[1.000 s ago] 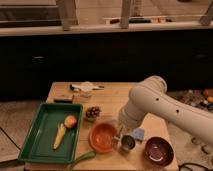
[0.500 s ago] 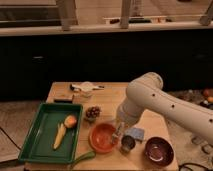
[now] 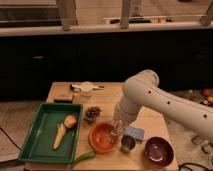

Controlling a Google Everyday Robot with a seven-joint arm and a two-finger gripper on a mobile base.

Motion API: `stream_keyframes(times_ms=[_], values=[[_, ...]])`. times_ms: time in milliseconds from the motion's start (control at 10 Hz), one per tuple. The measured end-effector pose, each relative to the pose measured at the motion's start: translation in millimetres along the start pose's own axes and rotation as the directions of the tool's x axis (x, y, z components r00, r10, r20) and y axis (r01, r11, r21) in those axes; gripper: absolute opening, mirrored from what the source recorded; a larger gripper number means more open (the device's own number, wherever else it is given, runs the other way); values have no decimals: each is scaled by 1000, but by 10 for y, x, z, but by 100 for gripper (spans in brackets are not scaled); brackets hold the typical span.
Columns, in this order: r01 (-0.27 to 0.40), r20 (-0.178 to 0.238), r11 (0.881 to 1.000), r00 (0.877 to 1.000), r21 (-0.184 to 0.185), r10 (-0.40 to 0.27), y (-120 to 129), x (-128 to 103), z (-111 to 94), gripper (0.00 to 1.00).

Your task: Place fork in red bowl

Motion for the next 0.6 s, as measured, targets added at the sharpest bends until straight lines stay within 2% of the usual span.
stream_keyframes(times_ms=[600], values=[[8,14,1000,1000,1,-8,-72,35,10,0]])
